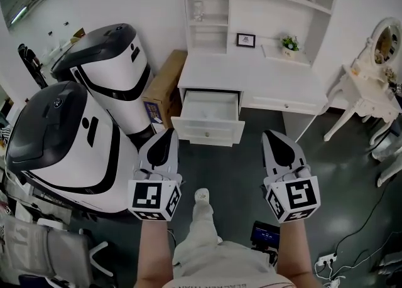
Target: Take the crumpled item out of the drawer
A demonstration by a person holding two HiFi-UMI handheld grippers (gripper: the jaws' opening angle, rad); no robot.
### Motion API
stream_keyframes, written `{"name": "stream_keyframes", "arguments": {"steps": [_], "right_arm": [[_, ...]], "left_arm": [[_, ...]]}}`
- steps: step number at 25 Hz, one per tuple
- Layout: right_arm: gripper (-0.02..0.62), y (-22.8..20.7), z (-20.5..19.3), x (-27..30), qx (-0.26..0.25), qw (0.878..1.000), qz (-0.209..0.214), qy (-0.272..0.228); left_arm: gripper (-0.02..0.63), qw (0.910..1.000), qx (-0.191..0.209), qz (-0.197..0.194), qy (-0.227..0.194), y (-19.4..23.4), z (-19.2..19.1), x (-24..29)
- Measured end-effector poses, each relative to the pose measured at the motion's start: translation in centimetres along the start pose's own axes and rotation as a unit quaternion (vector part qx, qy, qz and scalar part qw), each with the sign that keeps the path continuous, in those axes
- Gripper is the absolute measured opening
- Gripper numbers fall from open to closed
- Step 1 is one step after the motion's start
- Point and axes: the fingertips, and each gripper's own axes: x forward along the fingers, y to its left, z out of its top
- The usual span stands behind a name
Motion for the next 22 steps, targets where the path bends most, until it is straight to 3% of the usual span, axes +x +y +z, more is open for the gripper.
{"name": "stream_keyframes", "arguments": {"steps": [9,22], "right_arm": [[0.006,-5.2,-1.8,7.1,0.013,1.000,-0.025,0.012],[0.006,-13.2,-4.1,22.3,0.027,0.997,-0.061,0.039]], "left_arm": [[0.008,0.9998,-0.003,0.022,-0.002,5.0,-1.6,8.1],[0.008,0.9996,-0.024,-0.011,0.010,11.4,-4.7,25.5]]}}
